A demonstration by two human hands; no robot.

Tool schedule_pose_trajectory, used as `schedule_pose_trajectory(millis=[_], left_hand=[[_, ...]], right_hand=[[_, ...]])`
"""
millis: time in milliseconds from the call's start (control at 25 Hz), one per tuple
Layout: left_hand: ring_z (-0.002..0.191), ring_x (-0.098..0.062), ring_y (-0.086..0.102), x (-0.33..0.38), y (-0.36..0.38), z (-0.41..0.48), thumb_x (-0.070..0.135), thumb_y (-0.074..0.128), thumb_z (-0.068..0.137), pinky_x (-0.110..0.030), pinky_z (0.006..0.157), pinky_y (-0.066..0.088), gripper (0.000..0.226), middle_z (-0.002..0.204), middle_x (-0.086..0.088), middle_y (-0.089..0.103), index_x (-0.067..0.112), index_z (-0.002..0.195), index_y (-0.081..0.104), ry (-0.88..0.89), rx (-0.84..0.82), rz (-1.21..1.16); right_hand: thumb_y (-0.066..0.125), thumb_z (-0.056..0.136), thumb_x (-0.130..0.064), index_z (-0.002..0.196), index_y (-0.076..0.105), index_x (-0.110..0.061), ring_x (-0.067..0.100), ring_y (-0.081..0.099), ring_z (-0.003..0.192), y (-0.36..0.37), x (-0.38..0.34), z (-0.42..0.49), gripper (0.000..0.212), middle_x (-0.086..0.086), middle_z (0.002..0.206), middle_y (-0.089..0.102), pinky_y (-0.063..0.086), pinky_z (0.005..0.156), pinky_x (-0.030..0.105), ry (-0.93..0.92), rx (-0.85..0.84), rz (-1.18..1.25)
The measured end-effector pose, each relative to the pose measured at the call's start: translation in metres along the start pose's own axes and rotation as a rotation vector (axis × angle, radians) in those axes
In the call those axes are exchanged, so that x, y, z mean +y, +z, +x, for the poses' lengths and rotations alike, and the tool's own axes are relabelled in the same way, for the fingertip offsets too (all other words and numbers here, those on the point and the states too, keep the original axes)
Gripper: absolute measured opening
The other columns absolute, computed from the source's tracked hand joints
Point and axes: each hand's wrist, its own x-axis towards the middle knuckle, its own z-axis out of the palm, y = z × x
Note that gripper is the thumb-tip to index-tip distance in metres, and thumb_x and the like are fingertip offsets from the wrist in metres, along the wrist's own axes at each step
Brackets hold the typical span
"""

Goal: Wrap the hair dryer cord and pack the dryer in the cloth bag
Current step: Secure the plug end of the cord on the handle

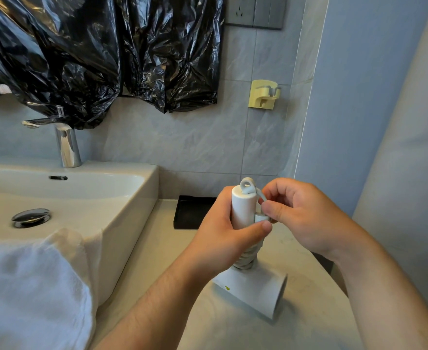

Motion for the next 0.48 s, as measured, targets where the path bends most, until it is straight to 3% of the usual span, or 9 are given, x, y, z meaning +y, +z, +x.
schedule_pose_trajectory(millis=[240, 480], left_hand=[[0.078, -0.011, 0.065, 0.001, -0.002, 0.001, 0.015, 0.073, 0.076, -0.028, 0.071, 0.054, 0.034, 0.085, 0.005, 0.066, 0.020, 0.104, 0.055, -0.012, -0.024, -0.014], [0.084, -0.022, 0.063, -0.004, -0.003, 0.005, 0.019, 0.073, 0.074, -0.048, 0.079, 0.053, 0.032, 0.092, -0.009, 0.066, 0.021, 0.102, 0.059, -0.034, -0.013, -0.040]], right_hand=[[0.067, 0.082, -0.012, 0.075, 0.062, -0.018, 0.014, 0.052, 0.064, 0.006, -0.001, -0.004, 0.011, 0.001, 0.068, 0.059, 0.050, 0.068, 0.046, -0.048, 0.095, -0.037], [0.071, 0.079, -0.011, 0.069, 0.062, -0.021, 0.006, 0.050, 0.055, 0.012, 0.000, -0.007, 0.017, -0.008, 0.060, 0.057, 0.042, 0.054, 0.020, -0.166, 0.247, -0.184]])
